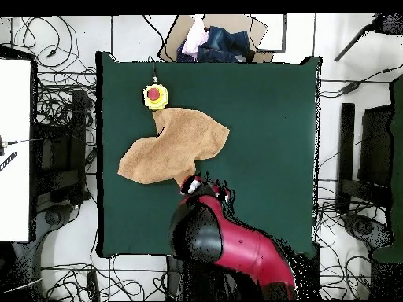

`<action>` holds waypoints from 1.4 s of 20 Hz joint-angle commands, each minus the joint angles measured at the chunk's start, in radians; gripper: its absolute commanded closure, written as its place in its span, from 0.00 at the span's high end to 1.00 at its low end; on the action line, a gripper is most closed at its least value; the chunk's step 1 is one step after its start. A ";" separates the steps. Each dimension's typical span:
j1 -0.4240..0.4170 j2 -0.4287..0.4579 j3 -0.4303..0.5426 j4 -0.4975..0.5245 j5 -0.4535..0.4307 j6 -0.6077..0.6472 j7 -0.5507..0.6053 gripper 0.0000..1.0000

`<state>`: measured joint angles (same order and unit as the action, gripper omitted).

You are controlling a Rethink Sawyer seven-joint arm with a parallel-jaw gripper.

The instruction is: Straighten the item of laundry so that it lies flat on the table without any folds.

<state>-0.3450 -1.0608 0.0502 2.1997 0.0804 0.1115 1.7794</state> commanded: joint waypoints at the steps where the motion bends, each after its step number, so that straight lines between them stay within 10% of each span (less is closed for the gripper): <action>1: -0.049 0.065 0.070 -0.229 -0.010 0.304 -0.006 1.00; 28: -0.031 0.194 0.060 -0.495 -0.064 0.478 0.008 1.00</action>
<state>-0.3841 -0.9330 0.0508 1.7371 0.0771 0.4963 1.7794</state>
